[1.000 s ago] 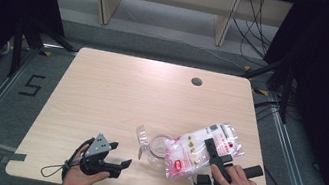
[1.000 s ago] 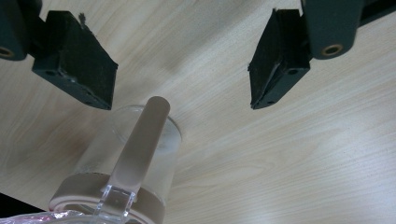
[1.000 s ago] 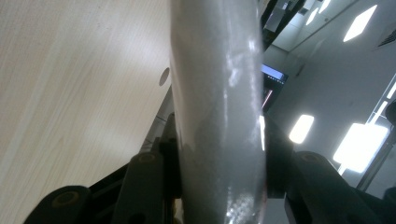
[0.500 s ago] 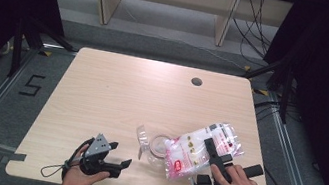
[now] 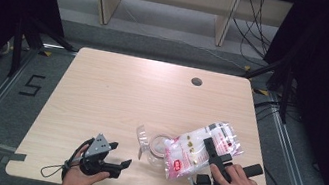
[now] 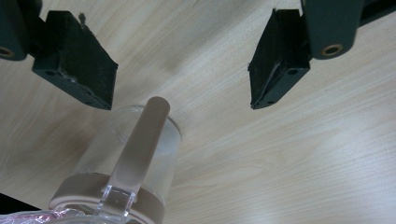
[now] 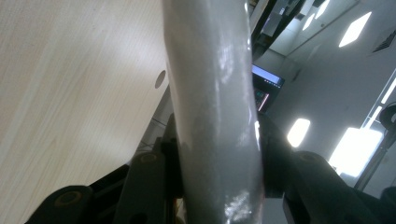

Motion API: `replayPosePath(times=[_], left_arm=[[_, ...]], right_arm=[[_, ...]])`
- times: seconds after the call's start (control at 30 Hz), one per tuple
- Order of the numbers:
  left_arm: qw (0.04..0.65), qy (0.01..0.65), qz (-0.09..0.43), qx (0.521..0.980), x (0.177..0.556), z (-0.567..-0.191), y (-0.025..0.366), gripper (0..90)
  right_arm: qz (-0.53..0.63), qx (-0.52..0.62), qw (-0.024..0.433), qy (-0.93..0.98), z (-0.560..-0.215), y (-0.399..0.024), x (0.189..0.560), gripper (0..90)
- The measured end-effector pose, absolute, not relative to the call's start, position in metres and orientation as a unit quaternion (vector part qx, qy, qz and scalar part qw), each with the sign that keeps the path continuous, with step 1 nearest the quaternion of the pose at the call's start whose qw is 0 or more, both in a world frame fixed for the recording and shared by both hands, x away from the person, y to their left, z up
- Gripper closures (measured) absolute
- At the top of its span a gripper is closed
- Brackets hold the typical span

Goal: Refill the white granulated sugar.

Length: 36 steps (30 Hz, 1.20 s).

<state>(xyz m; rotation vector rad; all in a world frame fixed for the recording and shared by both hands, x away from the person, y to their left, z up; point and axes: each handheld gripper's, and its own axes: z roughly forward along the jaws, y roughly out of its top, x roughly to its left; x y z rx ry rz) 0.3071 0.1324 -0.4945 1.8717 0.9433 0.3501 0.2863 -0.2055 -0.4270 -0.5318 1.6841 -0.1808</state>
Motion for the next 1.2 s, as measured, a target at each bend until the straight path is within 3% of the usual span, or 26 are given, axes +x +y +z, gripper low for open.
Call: replayPosePath(times=[1.2], left_arm=[[0.484,0.386,0.143,0.772,0.3066,-0.4941,0.1334,22.7]], right_arm=[[-0.075,-0.24,0.63,0.735,-0.4262,-0.2025,0.2874,66.5]])
